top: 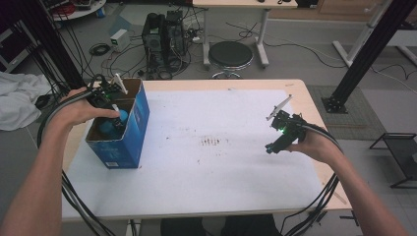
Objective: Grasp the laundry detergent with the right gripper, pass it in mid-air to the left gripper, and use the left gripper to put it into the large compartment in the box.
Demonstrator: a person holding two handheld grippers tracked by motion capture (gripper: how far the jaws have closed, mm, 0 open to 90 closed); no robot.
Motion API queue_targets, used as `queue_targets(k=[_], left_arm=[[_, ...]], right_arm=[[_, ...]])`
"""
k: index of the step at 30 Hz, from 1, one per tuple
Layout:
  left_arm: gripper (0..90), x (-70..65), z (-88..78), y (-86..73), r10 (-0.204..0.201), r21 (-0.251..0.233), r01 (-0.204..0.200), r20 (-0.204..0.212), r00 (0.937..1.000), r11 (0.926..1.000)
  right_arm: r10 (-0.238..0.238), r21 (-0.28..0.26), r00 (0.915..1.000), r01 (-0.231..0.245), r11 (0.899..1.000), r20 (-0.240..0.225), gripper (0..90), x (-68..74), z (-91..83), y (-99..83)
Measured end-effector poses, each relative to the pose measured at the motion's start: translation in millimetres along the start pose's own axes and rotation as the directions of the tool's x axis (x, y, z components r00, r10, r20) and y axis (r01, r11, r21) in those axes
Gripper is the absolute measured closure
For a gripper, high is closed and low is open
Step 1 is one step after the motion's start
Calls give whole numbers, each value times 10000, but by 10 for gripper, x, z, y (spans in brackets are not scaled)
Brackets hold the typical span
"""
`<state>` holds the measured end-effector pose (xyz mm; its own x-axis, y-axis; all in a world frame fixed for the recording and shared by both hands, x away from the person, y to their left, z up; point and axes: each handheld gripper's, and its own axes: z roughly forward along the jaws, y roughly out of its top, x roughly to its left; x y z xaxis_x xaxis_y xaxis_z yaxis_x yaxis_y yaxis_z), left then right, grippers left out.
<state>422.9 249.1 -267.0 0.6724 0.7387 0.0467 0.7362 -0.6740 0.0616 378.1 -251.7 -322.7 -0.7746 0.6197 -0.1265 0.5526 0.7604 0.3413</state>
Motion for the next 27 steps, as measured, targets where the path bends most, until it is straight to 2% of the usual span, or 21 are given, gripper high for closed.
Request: queue_targets(k=[3,4,5,9,10,11,13,14,17,18,19,21,22,24,25,27], left_arm=[[343,-9,-20,1,-60,-96,59,-73,10000,9999],[343,-28,-17,-1,-306,-297,304,-62,9995,9991],[342,-13,-40,0,-26,-40,26,-76,10000,10000],[330,-30,-74,-15,-162,-320,160,-45,9999,9994],[330,-44,-78,-19,-298,-463,294,-76,9995,9985],[330,-29,-109,-19,-12,-269,8,-151,9999,9996],[330,-58,-122,-22,-260,-526,249,-195,9995,9983],[329,-51,-146,-20,-39,-355,30,-241,9997,9994],[314,-81,-181,-16,-166,-501,152,-271,9995,9986],[314,-93,-194,-16,-243,-603,225,-288,9993,9979],[314,-87,-213,-16,-53,-485,35,-377,9993,9988],[313,-103,-250,-15,-138,-596,118,-332,9994,9982],[313,-95,-275,-12,133,-449,-152,-426,9990,9989],[313,-113,-318,-4,51,-530,-74,-436,9990,9986],[312,-109,-346,1,213,-453,-236,-503,9985,9987],[309,-134,-394,15,236,-554,-269,-588,9980,9981]], right_arm=[[-64,-28,10000,64,10000,18,133,0,4,-2],[-15,-40,10000,15,10000,1,133,3,4,-4],[-92,-68,10000,91,9999,-10,133,-3,6,-5],[-71,-71,10000,71,9999,-25,133,-4,2,-10],[-70,-66,10000,70,10000,-24,133,-4,2,-11],[-58,-70,10000,57,10000,-17,133,-3,2,-12],[-63,-43,10000,63,10000,-19,133,-3,1,-11],[-43,-54,10000,43,10000,-20,133,1,5,-9],[76,9,10000,-76,10000,1,133,17,1,-3],[-70,-39,10000,70,10000,-9,133,9,2,-2],[-42,-36,10000,42,10000,-7,133,11,1,-1],[-29,-13,10000,29,10000,5,133,11,-1,-2],[69,8,10000,-69,10000,31,133,15,-3,-3],[24,14,10000,-24,10000,1,133,7,-5,-4],[38,17,10000,-38,10000,38,133,8,-6,-4],[35,-5,10000,-35,10000,20,133,8,-7,-5]])
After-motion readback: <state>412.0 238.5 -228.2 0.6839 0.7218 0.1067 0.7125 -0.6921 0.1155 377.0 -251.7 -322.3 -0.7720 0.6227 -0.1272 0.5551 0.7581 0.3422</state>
